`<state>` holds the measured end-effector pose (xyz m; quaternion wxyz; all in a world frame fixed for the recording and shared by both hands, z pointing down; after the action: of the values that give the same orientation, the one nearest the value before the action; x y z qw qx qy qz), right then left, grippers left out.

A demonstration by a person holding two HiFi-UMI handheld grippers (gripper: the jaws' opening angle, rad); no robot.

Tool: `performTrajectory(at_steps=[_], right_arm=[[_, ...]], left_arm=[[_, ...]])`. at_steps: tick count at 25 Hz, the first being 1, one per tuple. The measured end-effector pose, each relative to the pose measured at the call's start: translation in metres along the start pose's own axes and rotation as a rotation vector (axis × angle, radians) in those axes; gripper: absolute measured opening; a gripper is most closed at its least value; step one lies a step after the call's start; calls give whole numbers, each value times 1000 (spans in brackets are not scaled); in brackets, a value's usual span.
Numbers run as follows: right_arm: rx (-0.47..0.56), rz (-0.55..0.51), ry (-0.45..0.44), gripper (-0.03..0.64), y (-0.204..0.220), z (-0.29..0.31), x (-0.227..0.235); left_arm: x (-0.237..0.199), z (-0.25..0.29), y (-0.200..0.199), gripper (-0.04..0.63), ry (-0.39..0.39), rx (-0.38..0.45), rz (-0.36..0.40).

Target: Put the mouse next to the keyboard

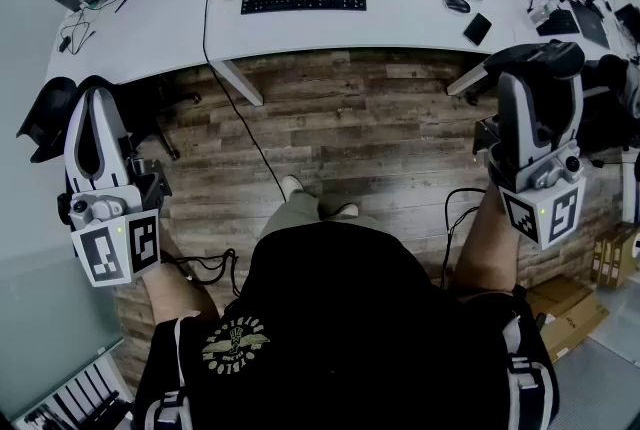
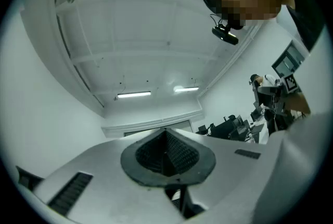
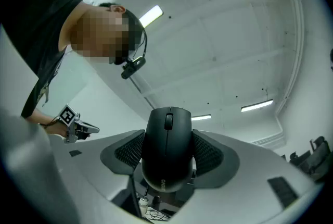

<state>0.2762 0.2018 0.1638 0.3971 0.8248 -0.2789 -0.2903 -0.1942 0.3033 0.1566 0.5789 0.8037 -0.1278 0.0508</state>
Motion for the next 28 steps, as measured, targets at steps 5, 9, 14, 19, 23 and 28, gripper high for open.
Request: performTrajectory(at_steps=[5,9,14,19,23,28], right_arm=[[10,-15,3,287,-30,-18,-25],[33,-40,5,287,-47,-23,-45],[26,-69,56,287,-65,-22,-72],[-9,-57,109,287,-71,-21,-112],[-31,-44,131,287,-81,-20,-144],[-54,-77,149,287,-100,-26,-175]], left_arm=[[2,-32,-21,2,14,29,25],[-7,-46,-29,2,18,54,35],[-27,-61,-24,2,43,49,8],[-66,-76,-17,2,61,34,-7],[-97,-96,1,2,42,24,-58],[-117,-109,6,2,60,27,-78]])
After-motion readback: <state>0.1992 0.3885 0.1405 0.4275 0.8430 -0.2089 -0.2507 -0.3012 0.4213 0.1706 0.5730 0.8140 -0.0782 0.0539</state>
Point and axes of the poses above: the fingertips, and each gripper's own axes: z forward along the fingers, x to its right, y out of its underside, the point moved 9 cm from there along -z, backward along the fingers, and after that the axes turned 7 degrees about -y, right-handed, at the moved point
